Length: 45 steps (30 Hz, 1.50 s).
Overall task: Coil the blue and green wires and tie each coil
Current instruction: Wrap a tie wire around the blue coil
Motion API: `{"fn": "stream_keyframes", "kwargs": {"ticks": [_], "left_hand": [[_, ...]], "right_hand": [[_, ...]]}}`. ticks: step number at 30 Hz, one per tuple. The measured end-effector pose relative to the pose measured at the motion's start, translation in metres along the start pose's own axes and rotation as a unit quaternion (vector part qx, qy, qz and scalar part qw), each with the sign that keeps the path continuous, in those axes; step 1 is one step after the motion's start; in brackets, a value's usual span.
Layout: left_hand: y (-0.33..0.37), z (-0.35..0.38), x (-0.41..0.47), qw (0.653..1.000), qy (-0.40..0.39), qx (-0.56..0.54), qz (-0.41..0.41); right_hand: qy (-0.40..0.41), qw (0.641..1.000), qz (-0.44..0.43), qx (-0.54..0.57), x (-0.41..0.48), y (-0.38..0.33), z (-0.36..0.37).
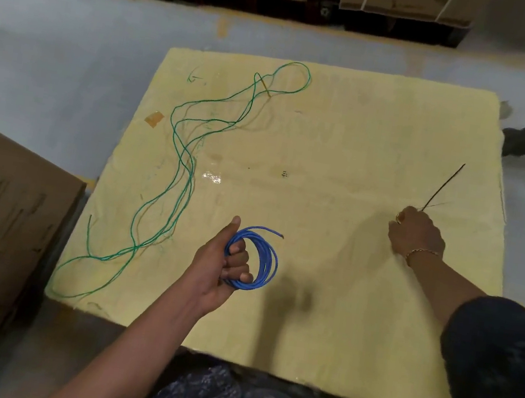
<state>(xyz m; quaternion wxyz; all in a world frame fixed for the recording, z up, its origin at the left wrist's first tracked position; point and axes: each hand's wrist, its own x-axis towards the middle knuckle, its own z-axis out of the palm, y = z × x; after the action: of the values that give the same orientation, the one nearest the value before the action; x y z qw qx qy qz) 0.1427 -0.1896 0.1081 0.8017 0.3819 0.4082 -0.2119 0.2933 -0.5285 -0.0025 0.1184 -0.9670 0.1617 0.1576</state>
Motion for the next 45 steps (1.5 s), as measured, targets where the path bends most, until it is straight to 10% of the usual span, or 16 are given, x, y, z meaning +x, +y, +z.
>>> {"fn": "stream_keyframes", "kwargs": {"ticks": [8, 17, 25, 45], "left_hand": [[0.003, 0.014, 0.002, 1.000, 0.014, 0.008, 0.011], [0.021, 0.005, 0.036, 0.997, 0.051, -0.048, 0.040], [0.038, 0.000, 0.043, 0.997, 0.045, -0.048, 0.042], [0.042, -0.003, 0.026, 0.997, -0.031, 0.055, 0.035]], "right_hand": [[0.014, 0.992, -0.083, 0.096, -0.007, -0.007, -0.004], [-0.025, 0.863, -0.291, 0.413, -0.151, -0.097, -0.093], [-0.108, 0.848, -0.465, 0.232, -0.199, -0.124, -0.114], [0.010, 0.881, -0.474, -0.017, -0.181, -0.181, -0.060]]}}
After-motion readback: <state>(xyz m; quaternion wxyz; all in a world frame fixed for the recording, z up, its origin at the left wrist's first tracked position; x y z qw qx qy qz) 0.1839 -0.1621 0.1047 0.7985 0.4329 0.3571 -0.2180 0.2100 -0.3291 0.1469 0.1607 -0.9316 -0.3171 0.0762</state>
